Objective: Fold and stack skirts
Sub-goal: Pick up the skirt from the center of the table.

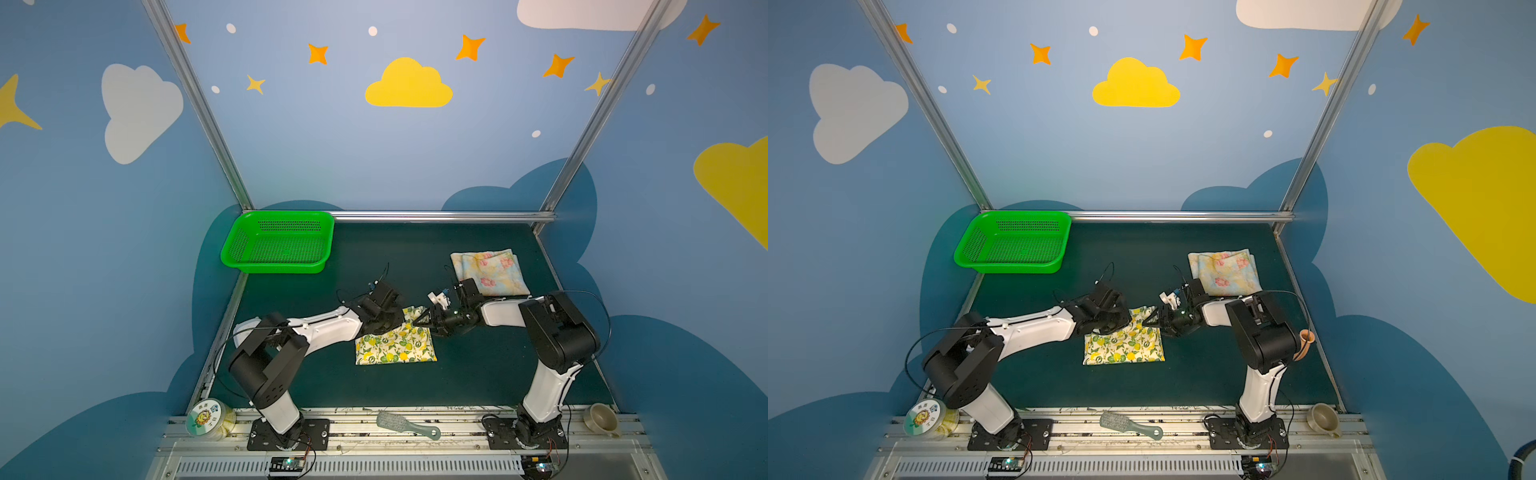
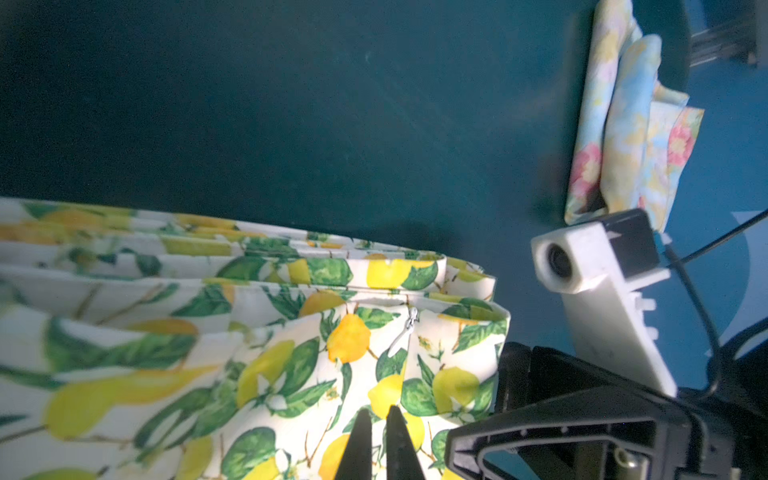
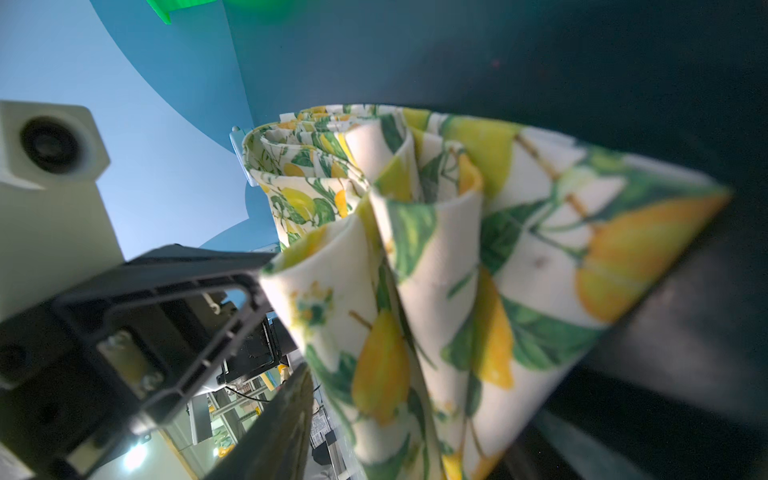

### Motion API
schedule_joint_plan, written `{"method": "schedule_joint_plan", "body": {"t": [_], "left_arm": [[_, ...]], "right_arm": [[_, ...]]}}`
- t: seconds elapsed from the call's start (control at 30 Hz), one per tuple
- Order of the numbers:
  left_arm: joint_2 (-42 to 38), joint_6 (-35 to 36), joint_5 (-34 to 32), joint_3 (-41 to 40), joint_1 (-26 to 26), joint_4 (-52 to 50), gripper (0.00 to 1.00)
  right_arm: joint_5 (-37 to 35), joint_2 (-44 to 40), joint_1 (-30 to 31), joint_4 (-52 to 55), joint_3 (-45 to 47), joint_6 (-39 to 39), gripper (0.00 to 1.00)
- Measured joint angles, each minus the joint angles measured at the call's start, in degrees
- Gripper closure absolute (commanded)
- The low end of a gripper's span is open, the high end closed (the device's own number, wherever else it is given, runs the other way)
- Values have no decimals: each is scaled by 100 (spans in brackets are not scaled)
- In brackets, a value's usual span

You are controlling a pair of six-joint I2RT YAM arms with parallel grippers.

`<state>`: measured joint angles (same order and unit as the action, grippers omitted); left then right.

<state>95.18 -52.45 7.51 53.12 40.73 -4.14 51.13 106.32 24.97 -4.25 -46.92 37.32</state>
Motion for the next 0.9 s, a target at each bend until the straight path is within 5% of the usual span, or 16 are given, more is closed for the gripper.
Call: {"method": "schedule_joint_plan", "body": {"t": [0.57,0.77,0.9], "left_arm": [[385,-35,-13,-509,-24,599,92],[385,-37,-31,-527,-24,636,93],[382,-55,-39,-531,-24,647,93]], "right_arm": [[-68,168,271,-50,-138,0,49],[-101,210,289,-85,-140,31,56],[-216,210,293,-76,-136,39,74]]}}
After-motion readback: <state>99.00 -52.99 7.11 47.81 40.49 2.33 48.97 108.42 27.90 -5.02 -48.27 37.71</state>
